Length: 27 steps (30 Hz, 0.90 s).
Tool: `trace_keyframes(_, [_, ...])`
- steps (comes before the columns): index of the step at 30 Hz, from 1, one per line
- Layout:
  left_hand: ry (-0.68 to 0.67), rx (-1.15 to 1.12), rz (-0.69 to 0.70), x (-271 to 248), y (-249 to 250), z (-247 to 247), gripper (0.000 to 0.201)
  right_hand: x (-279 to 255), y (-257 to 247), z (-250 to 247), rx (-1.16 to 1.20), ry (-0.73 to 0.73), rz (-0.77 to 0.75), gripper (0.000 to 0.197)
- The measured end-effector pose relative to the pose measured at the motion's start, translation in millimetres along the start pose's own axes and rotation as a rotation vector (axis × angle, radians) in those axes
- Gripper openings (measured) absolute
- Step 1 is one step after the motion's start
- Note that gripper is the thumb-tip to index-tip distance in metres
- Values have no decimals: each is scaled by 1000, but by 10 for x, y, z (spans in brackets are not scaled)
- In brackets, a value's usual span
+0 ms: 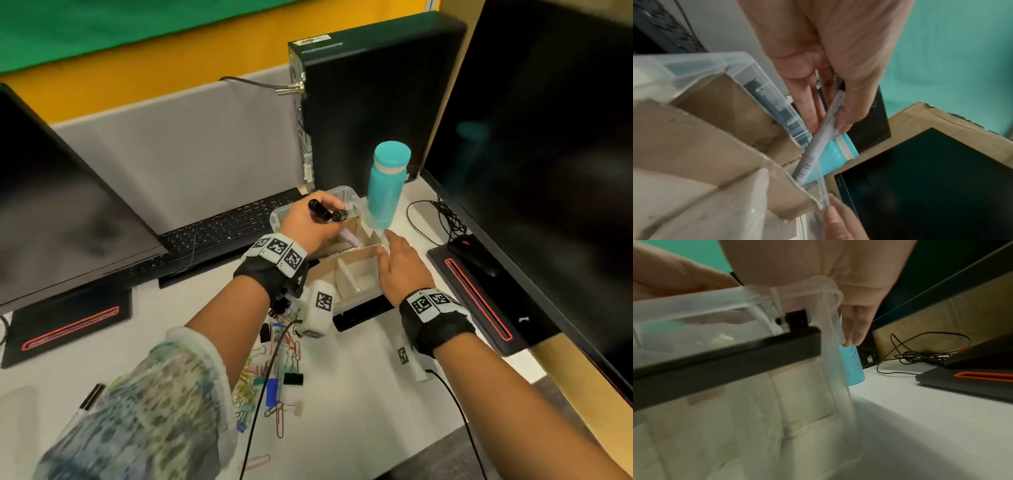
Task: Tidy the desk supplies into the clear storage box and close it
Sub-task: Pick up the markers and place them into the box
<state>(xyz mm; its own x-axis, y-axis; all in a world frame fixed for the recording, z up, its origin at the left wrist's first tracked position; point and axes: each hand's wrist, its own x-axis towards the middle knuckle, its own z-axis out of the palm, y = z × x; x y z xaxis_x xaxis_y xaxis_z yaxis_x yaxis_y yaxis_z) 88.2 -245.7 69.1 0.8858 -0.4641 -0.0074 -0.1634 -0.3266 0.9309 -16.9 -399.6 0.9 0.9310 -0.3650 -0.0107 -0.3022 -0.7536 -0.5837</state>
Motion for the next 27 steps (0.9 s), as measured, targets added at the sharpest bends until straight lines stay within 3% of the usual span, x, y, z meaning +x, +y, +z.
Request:
trace_keyframes(7, [12, -117, 46, -99, -49, -96, 25, -3, -6, -10, -6, 57, -34, 55])
trace_keyframes(11, [-65, -119, 89, -186, -77, -96, 25, 112, -250, -196, 15, 58, -252, 75])
trace_keyframes(13, [-67, -137, 88, -199, -74, -85, 25, 248, -422, -265, -28, -72, -312, 60])
trace_keyframes(15, [-48, -130, 73, -197, -67, -98, 25, 388, -580, -301, -139, -241, -346, 24])
trace_keyframes(17, [16, -167, -23, -204, -76, -145, 22, 507, -664, -340, -164, -346, -358, 9])
trace_keyframes(21, [139, -305, -170, -378, -149, -347, 15, 638, -698, -436, -279, -278, -400, 21])
trace_keyframes(24, [235, -291, -150, -607, -250, -568, 17, 640, -674, -323, -467, -372, -426, 31])
trace_keyframes(27, [351, -209, -105, -789, -294, -736, 29, 578, -658, -249, -353, -422, -366, 37])
